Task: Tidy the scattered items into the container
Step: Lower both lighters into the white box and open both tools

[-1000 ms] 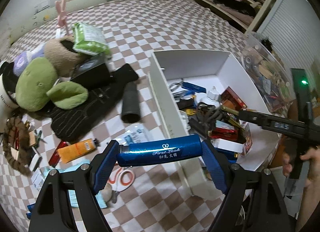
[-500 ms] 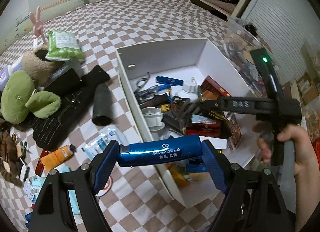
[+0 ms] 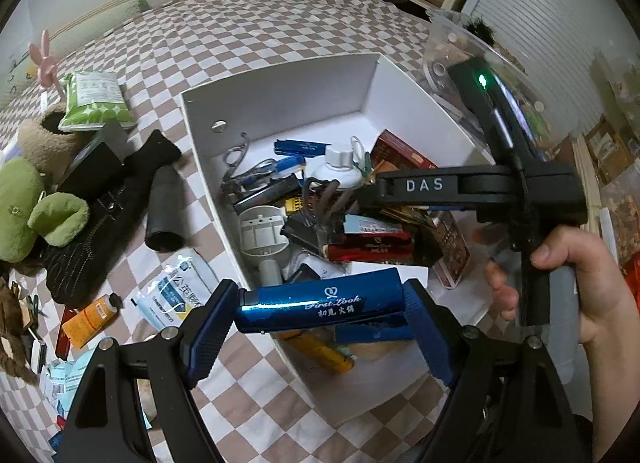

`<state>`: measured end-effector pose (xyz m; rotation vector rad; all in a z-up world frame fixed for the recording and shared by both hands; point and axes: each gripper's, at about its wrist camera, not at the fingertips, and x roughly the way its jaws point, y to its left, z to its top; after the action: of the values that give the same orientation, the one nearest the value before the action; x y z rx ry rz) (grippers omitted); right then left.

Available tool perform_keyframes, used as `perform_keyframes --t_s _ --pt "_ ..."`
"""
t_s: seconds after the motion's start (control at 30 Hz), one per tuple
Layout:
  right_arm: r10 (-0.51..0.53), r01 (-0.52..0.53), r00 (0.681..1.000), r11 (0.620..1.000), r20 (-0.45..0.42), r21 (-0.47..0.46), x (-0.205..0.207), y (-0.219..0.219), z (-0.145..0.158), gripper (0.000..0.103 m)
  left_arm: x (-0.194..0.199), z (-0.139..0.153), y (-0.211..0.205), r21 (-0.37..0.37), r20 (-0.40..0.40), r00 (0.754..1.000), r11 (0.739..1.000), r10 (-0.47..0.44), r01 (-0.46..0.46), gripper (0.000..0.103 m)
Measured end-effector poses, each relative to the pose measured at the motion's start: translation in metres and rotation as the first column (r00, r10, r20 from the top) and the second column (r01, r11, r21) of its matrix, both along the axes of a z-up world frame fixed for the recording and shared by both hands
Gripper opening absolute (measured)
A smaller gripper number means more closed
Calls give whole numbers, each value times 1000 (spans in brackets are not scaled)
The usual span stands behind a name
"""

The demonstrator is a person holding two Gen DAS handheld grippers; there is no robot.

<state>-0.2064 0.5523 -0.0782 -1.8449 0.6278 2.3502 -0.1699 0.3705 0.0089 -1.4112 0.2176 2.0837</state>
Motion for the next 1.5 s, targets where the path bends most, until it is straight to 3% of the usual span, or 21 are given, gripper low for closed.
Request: perform_keyframes --t_s 0.37,0.63,0.83,1.07,1.5 --pt "-47 46 991 999 -129 -13 16 12 38 84 0 -10 24 -2 11 1000 1000 -13 13 83" --pt "-44 42 988 999 -151 -15 23 15 43 84 -6 -28 47 -57 30 999 998 -29 31 83" --pt "-43 41 985 999 -165 -14 27 19 45 84 -12 -38 60 -57 43 999 998 -24 26 83" --pt "-29 25 987 999 -159 -27 29 22 42 84 -13 -48 74 -92 22 999 995 -40 42 83" --pt "6 -5 989 1000 -148 5 29 18 38 84 -17 -53 76 -81 20 999 996 -43 44 86"
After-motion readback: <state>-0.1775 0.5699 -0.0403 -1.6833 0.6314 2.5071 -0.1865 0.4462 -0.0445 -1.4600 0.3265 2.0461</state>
